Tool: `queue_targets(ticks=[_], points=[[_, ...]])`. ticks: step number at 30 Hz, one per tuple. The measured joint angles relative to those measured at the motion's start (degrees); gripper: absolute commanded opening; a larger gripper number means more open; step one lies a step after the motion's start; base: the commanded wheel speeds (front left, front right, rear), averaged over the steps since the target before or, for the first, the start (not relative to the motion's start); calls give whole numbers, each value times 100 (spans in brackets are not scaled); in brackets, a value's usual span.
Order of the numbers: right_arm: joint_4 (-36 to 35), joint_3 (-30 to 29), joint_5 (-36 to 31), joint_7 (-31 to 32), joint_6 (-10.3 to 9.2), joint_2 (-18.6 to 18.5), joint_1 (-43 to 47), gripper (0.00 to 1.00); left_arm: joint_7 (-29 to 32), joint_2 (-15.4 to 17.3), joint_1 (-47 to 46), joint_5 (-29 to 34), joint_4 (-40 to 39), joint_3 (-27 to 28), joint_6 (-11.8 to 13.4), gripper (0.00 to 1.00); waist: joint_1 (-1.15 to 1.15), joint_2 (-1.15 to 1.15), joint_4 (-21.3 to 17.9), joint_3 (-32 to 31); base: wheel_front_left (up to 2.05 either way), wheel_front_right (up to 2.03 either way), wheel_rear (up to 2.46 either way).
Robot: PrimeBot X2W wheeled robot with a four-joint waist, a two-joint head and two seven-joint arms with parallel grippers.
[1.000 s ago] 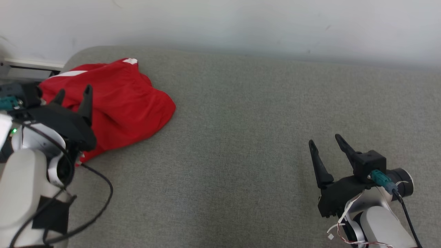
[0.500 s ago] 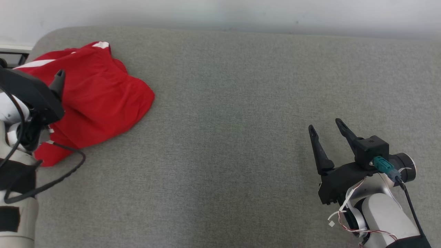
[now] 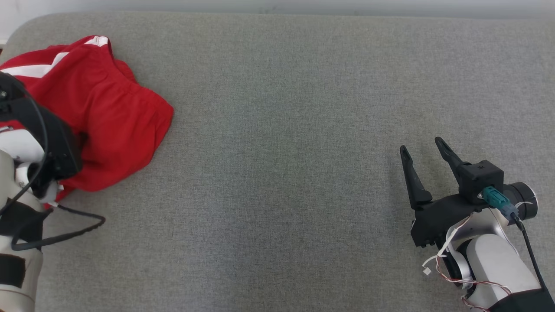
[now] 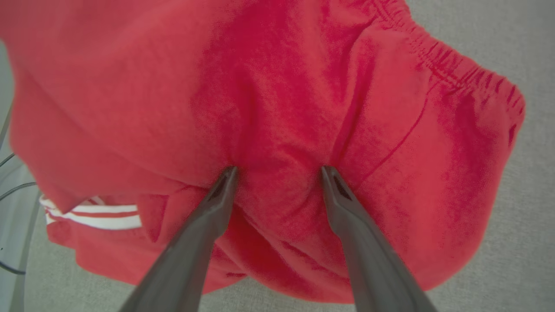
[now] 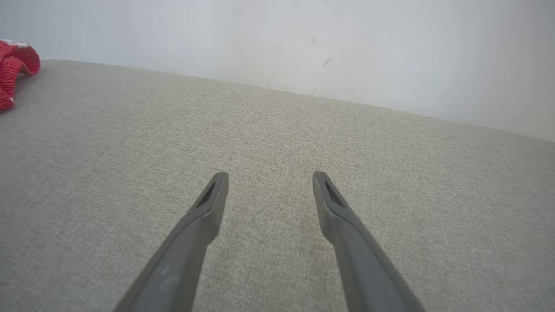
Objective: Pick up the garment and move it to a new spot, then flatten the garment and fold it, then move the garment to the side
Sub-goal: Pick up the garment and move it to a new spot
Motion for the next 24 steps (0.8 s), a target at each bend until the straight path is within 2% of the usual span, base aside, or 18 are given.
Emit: queue_targets(ticks=[2,3,4,10,16,24], points=[[0,-1,0,0,0,-3,-4,100,104,-3,1,58,122,-119,-8,100,0,0,-11,39,0,0,0],[3,1,0,1,0,-4,-10,100,143,-5,0,60,179,-143,-48,68,0,0,-15,53,0,0,0],[10,3,0,1,0,-4,-22,100,153,-7,-1,62,230,-156,-46,2,0,0,-21,61,0,0,0],[48,-31,-1,-1,-1,-48,-94,100,209,-63,-286,201,383,-289,-100,0,-1,0,10,27,0,0,0],[207,-12,0,-12,-4,0,-99,100,-127,-77,-682,250,331,-372,-146,0,-1,0,51,-106,0,0,0],[455,62,21,-107,1,175,-93,100,-828,-580,-1065,102,-142,-509,-203,0,-1,0,47,-440,0,0,0]])
